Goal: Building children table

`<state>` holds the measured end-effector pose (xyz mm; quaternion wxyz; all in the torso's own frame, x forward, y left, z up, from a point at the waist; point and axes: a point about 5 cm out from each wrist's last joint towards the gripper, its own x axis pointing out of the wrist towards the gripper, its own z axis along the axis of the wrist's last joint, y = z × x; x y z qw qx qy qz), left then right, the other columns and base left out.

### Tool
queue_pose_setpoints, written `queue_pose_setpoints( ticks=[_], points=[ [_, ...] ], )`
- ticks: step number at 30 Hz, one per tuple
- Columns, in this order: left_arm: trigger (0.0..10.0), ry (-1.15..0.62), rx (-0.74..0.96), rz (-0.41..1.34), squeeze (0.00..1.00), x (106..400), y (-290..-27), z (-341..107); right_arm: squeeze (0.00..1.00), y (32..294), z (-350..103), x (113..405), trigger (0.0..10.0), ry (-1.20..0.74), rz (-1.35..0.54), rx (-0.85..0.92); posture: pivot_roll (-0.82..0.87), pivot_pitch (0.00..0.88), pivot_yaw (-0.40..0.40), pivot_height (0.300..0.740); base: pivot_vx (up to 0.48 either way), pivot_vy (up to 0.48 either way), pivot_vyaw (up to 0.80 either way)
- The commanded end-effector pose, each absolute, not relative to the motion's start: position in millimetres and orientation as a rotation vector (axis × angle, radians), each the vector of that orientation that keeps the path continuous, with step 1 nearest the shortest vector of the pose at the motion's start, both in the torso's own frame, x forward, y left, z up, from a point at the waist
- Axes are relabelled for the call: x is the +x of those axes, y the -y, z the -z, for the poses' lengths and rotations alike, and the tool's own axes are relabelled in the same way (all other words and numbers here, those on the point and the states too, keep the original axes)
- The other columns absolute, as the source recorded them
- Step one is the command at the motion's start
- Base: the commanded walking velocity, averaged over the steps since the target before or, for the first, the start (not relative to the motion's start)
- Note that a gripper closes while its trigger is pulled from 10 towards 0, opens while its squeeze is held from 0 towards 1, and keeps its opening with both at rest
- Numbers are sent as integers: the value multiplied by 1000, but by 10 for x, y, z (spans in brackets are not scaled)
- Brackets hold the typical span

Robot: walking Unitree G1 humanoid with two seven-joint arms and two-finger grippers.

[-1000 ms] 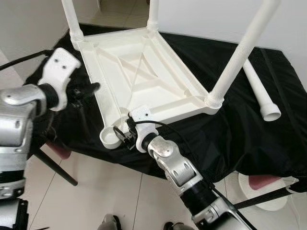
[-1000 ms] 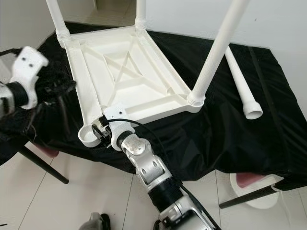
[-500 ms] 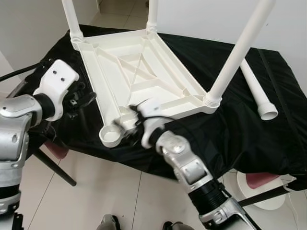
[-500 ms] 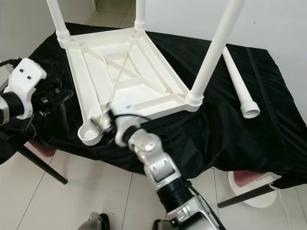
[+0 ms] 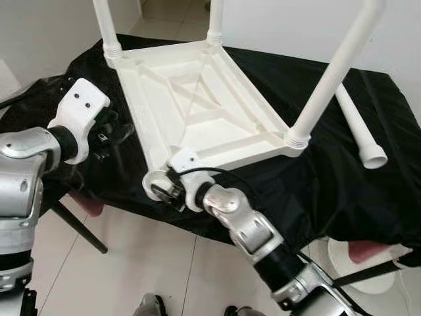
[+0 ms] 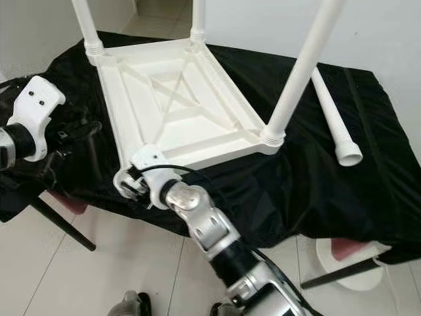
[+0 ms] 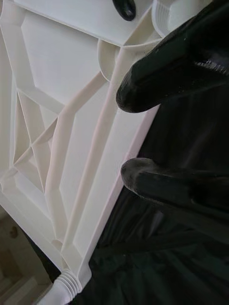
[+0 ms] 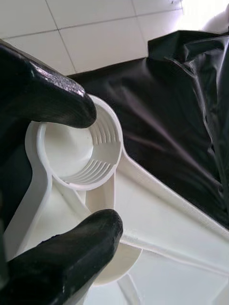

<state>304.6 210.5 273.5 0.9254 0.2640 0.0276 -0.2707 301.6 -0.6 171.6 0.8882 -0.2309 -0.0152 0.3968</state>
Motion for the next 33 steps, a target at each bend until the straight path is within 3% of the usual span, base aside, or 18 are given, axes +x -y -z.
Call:
queue_pose_setpoints(
  ticks=[1, 8, 11, 12, 17, 19, 22, 28, 32, 33],
  points=[
    [10000, -21, 538, 360, 0, 3092, -2185, -2754, 0, 459, -1426, 3061, 10000, -146, -658, -515, 15, 168, -21, 740, 0, 0, 0],
    [10000, -25, 532, 378, 0, 3137, -2133, -2728, 0, 1089, -1336, 3045, 10000, -229, -408, -511, 1, 177, -10, 740, 0, 0, 0],
    [10000, -25, 530, 383, 0, 3149, -2118, -2728, 0, 1204, -1318, 3048, 10000, -244, -359, -512, 0, 179, -8, 740, 0, 0, 0],
    [10000, -22, 528, 394, 0, 3167, -2089, -2733, 0, 1433, -1310, 3054, 10000, -259, -255, -521, -1, 183, -5, 740, 0, 0, 0],
    [10000, -20, 526, 399, 0, 3178, -2069, -2733, 0, 1583, -1327, 3063, 10000, -263, -190, -526, -2, 183, -3, 740, 0, 0, 0],
    [10000, -21, 522, 411, 0, 3194, -2031, -2715, 0, 1893, -1457, 3118, 10000, -232, 0, -536, -6, 188, 0, 740, 0, 0, 0],
    [10000, -22, 519, 422, 0, 3201, -2003, -2701, 0, 2102, -1582, 3127, 10000, -193, 157, -524, -6, 188, 4, 740, 0, 0, 0],
    [10000, -24, 516, 436, 0, 3209, -1972, -2685, 0, 2089, -1743, 3150, 10000, -95, 189, -449, -6, 189, 6, 740, 0, 0, 0],
    [10000, -21, 510, 475, 0, 3215, -1905, -2659, 0, 1388, -2200, 3092, 10000, 276, -223, -187, 1, 183, 9, 740, 0, 0, 0],
    [10000, -21, 510, 475, 0, 3215, -1905, -2659, 0, 1388, -2200, 3092, 10000, 276, -223, -187, 1, 183, 9, 740, 0, 0, 0]
  ],
)
